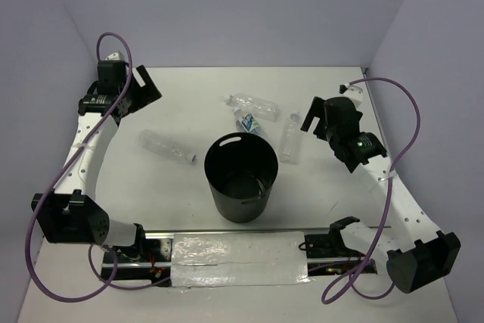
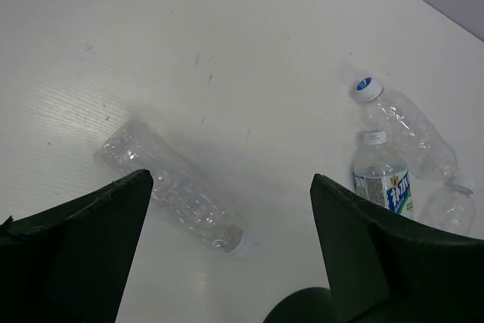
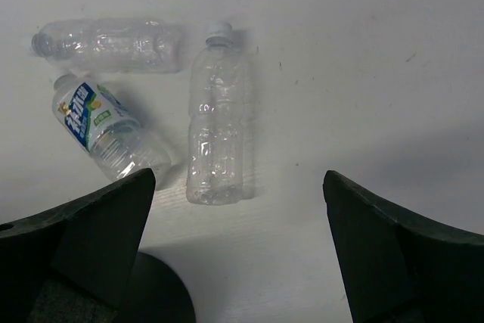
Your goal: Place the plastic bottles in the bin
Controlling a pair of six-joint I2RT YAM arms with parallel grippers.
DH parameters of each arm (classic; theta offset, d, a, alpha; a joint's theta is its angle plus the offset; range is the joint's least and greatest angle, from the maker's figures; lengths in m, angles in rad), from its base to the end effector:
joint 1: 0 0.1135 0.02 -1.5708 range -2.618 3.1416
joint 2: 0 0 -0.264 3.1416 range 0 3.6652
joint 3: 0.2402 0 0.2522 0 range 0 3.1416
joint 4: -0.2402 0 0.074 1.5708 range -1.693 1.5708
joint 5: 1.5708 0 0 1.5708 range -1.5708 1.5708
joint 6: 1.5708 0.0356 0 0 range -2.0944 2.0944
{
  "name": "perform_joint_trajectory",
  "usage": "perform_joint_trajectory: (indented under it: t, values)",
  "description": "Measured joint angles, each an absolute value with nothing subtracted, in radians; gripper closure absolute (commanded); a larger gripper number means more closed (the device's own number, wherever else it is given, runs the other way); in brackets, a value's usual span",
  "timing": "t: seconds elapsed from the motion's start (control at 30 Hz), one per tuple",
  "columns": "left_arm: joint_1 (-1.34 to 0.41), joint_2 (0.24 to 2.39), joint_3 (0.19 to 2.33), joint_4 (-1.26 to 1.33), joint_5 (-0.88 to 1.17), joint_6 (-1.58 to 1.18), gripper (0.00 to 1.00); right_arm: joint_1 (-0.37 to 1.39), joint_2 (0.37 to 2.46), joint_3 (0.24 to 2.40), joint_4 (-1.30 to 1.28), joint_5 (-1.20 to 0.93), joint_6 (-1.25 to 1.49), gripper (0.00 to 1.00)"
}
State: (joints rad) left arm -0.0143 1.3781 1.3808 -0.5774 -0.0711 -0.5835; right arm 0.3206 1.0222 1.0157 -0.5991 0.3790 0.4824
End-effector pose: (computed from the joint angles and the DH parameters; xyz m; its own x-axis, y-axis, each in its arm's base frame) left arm 0.3062 -0.0019 0.3737 -0.4286 -0.5435 -0.7218 -0.3373 0.8373 -0.4302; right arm 0.2089 0.0555 0.3362 -0.4805 0.2946 -0.8260 0.2470 0.9492 0.1948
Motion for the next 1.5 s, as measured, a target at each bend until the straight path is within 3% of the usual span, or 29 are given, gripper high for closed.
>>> perform_joint_trajectory:
  t: [0.5, 0.7, 1.17, 1.3, 1.5]
  values:
    - [0.014, 1.433, 1.399, -0.637, -0.102, -0.623, 0.01, 0.289, 1.016, 1.018, -0.598, 0.319, 0.504, 0.00]
    - [0.078, 1.518, 1.415, -0.719, -0.127, -0.642, 0.01, 0.196, 1.221, 1.074, -0.604, 0.182, 0.524, 0.00]
    - [0.130, 1.469, 1.414, -0.749, -0.133, -0.633, 0.01, 0.191, 1.696, 1.193, -0.512, 0.036, 0.554, 0.01]
    - [0.139, 1.457, 1.413, -0.754, -0.133, -0.634, 0.01, 0.191, 1.753, 1.195, -0.492, 0.028, 0.557, 0.08]
    - [0.141, 1.444, 1.392, -0.761, -0.131, -0.635, 0.01, 0.191, 1.801, 1.195, -0.467, 0.030, 0.551, 0.35]
